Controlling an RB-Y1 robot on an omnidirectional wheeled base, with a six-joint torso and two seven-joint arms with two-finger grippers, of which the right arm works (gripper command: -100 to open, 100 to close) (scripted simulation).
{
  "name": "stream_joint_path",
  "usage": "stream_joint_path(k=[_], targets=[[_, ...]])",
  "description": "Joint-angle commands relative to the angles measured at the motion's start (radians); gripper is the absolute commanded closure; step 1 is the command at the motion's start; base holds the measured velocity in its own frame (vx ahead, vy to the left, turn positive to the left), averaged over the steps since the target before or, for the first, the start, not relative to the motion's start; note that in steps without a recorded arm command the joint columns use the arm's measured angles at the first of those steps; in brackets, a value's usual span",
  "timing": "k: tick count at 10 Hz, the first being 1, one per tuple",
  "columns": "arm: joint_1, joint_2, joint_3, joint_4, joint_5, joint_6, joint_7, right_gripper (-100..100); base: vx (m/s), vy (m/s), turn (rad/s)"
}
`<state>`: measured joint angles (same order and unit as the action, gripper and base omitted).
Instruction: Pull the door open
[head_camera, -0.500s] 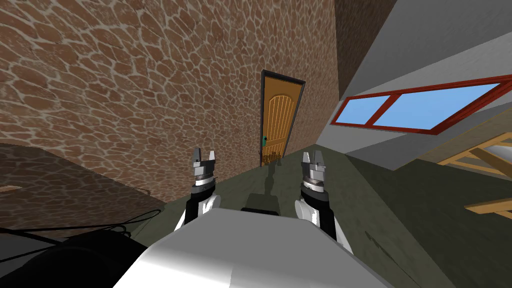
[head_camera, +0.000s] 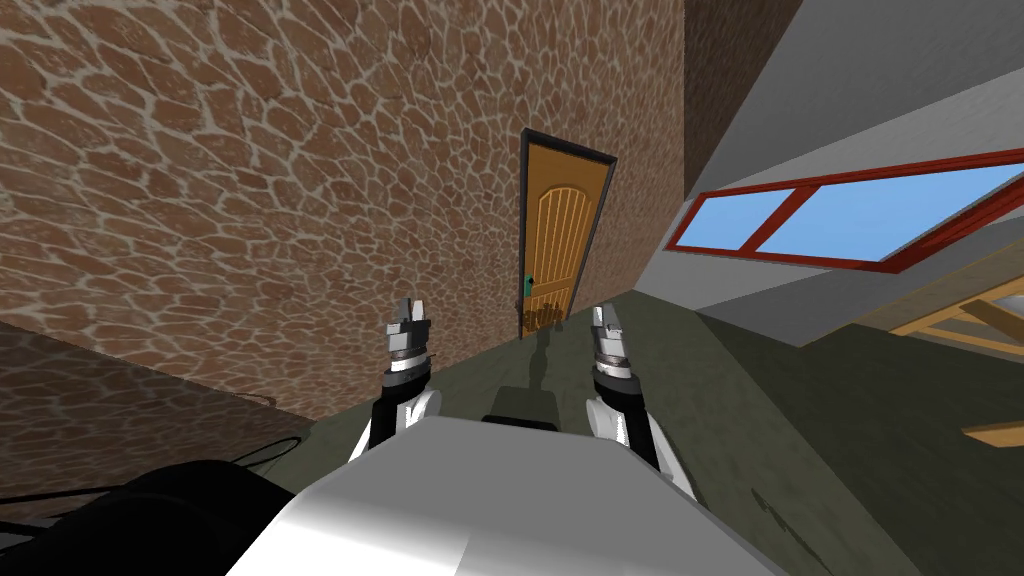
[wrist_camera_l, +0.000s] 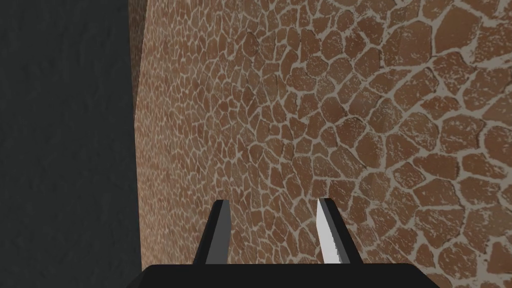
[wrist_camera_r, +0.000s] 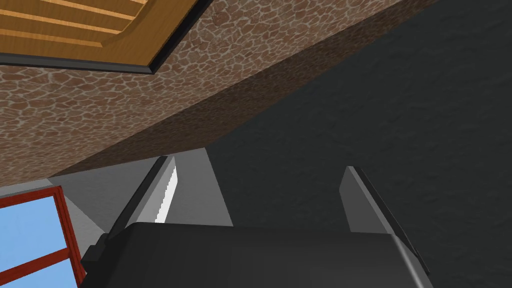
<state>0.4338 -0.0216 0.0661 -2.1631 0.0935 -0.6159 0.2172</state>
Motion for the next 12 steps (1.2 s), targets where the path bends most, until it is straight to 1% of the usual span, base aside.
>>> stream_joint_path(k=[1, 2, 3, 12], targets=[[-0.015, -0.013, 0.002, 0.033, 0.04, 0.009, 0.019, -100, 0.187, -0.035, -0.001], [-0.02, -0.016, 0.004, 0.044, 0.054, 0.011, 0.025, -100, 0.131, -0.022, 0.002], [-0.029, -0.022, 0.007, 0.067, 0.081, 0.015, 0.037, -100, 0.147, -0.023, -0.007], [-0.082, -0.044, 0.023, 0.19, 0.229, 0.038, 0.104, -100, 0.103, -0.022, -0.002]])
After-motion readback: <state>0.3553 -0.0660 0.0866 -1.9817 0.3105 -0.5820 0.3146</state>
